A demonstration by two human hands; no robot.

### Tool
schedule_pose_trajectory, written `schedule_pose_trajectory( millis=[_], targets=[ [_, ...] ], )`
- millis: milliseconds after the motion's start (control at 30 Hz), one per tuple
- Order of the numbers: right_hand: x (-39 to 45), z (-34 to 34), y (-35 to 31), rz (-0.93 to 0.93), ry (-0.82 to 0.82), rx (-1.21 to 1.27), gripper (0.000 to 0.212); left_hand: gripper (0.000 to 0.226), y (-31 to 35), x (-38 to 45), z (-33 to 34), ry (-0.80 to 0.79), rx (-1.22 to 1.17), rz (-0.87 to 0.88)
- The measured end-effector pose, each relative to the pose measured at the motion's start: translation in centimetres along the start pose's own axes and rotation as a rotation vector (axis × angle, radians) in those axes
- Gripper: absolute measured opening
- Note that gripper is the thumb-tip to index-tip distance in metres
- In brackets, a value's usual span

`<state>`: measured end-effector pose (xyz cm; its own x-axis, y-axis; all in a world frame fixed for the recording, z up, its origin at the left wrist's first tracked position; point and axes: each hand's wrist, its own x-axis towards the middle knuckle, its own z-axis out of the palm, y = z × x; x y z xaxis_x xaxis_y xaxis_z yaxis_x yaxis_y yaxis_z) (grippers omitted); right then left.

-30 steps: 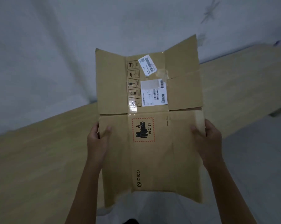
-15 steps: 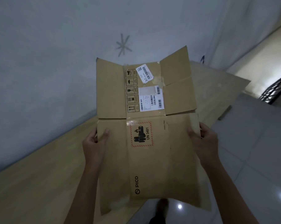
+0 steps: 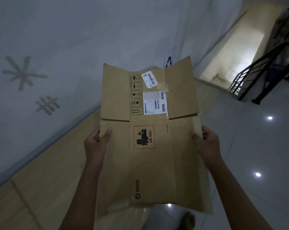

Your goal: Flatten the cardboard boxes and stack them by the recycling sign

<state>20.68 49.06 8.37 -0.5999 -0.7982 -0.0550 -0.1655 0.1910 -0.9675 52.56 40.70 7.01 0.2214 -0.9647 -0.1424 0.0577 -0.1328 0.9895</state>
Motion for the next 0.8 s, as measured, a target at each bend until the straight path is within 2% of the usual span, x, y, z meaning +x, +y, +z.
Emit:
schedule_pose_trajectory(
  millis=[167,367,567,800],
  targets=[
    [14.4,-5.2,1.6,0.005,-0.066,-0.004,0.035,0.035,-1.3,5.3,13.6,0.03,0.013,0.007],
    [30.6,-12.1,1.8,-0.004,-0.147,-0.075,0.032,0.037,-0.9,9.3,30.3,0.09,-0.01,-0.026],
    [47.1,-14.8,2.8,0.01,-0.152,-0.107,0.028,0.03,-0.2,15.1,45.0,0.112,-0.034,-0.015],
    [68.4,-15.4,1.9,-0.02,-0.211,-0.126,0.031,0.028,-1.2,27.5,60.3,0.166,-0.029,-0.027]
  ],
)
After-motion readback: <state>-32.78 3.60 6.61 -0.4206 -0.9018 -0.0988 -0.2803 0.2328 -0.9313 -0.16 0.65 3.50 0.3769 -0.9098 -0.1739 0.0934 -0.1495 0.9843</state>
